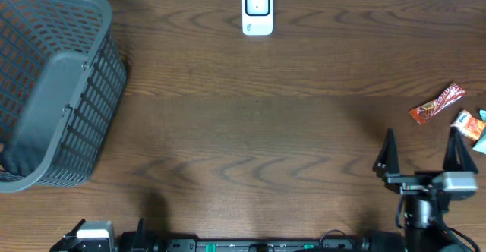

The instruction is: Scan the item barcode

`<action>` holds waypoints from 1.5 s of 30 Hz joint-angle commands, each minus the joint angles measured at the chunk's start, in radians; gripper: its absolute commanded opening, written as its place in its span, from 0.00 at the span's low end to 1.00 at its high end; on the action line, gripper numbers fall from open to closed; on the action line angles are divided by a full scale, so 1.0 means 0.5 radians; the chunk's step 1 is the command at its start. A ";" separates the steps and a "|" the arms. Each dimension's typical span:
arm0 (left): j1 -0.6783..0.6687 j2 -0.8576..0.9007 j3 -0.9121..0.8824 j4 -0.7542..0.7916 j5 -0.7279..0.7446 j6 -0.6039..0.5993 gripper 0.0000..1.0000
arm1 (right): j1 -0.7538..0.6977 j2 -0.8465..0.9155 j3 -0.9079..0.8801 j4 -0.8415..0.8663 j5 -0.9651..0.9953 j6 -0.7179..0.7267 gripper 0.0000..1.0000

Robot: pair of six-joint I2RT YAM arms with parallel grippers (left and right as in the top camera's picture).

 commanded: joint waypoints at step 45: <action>0.008 -0.007 0.008 -0.005 -0.024 0.027 0.98 | 0.111 -0.037 -0.747 -0.102 0.013 0.012 0.99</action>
